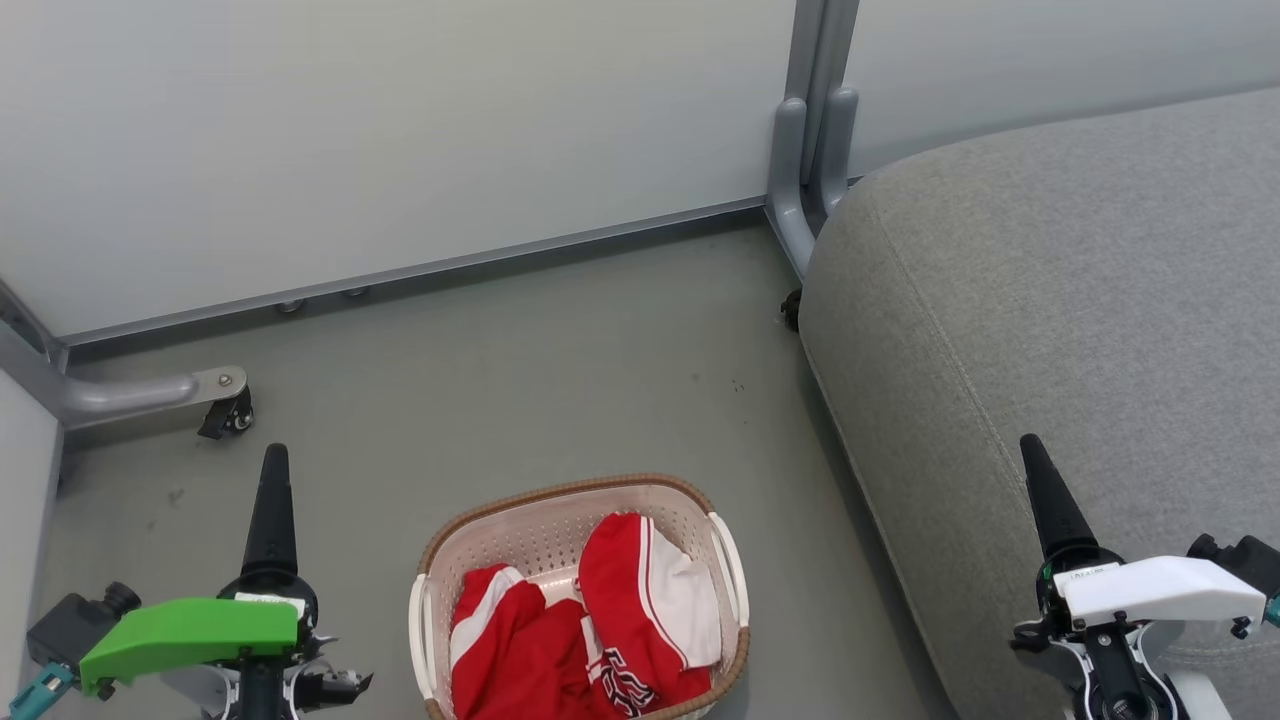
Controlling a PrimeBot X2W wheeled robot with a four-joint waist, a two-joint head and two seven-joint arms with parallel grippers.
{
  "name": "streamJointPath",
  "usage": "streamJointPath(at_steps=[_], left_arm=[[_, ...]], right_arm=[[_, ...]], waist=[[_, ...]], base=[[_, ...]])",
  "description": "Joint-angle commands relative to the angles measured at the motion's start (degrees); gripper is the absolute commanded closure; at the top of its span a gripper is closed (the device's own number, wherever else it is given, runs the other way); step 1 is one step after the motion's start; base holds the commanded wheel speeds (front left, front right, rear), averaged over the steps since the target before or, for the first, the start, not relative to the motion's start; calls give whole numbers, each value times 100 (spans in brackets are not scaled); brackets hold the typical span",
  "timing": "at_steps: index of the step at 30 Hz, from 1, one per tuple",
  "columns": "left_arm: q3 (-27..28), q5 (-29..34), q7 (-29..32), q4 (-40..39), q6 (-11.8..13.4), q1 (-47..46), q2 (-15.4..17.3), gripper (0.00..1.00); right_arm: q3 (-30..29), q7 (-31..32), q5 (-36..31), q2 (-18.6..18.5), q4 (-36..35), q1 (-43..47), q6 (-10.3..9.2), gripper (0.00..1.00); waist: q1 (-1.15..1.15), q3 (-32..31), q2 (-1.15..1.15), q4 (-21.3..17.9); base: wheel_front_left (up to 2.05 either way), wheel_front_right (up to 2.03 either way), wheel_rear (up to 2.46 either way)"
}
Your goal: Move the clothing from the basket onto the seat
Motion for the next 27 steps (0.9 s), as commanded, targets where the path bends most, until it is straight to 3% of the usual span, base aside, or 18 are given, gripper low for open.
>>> streamJointPath(at_steps=[1, 27], left_arm=[[-35, 302, -74, -150, 18, -104, 39, 0], [-509, 2971, -572, -334, 347, -25, 55, 0]], right_arm=[[41, -73, -226, -45, -141, -150, 1, 0], [474, -574, -2579, -64, -468, -118, 2, 0]], waist=[[0, 0, 0, 2], [0, -5, 0, 56]], base=[[0, 0, 0], [0, 0, 0]])
